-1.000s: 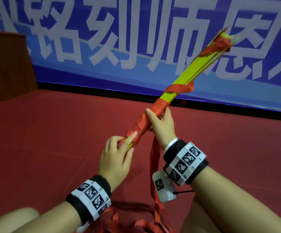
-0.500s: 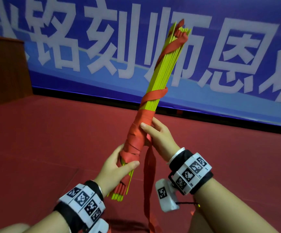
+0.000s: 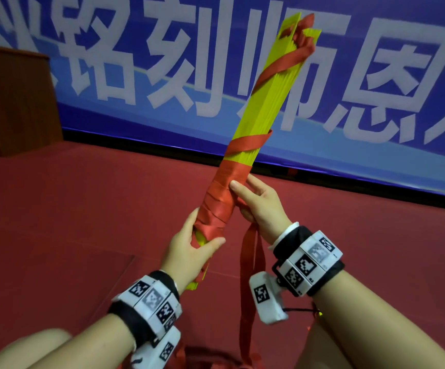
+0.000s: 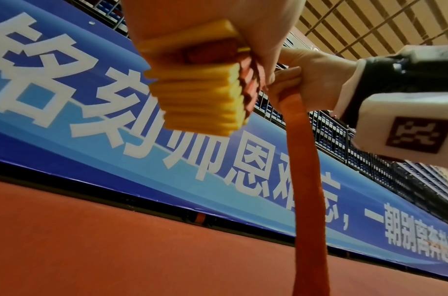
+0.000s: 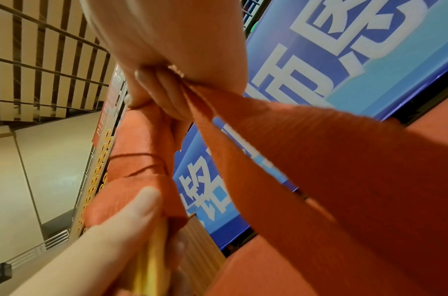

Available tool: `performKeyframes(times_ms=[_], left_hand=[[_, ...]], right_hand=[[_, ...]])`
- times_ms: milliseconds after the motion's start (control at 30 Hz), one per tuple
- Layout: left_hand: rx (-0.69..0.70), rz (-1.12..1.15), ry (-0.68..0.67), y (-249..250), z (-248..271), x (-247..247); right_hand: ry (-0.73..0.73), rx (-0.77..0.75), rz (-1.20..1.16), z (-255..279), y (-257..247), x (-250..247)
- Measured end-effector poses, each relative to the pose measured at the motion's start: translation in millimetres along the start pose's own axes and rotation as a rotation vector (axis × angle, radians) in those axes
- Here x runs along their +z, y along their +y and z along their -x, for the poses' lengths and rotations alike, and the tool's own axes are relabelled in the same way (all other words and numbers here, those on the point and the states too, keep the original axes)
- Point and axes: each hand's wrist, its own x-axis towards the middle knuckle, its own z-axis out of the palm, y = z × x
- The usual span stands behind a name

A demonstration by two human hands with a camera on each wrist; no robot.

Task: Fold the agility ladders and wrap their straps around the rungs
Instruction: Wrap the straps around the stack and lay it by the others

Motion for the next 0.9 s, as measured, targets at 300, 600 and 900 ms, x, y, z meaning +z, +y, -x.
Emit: performKeyframes(times_ms=[300, 600, 900], left_hand=[[-0.075, -0.32, 0.032, 0.3, -1.5, -14.9], [-0.077, -0.397, 0.044, 2.9, -3.3, -10.8], [-0.065, -0.451, 0.073, 5.3, -3.0, -4.8]], right_hand=[[0.098, -0.043, 0.217, 2.9, 13.6, 5.5], [0.149, -0.055, 0.193, -2.0, 20.9, -1.0], [0.247, -0.049, 0.232, -8.8, 23.0, -4.0]])
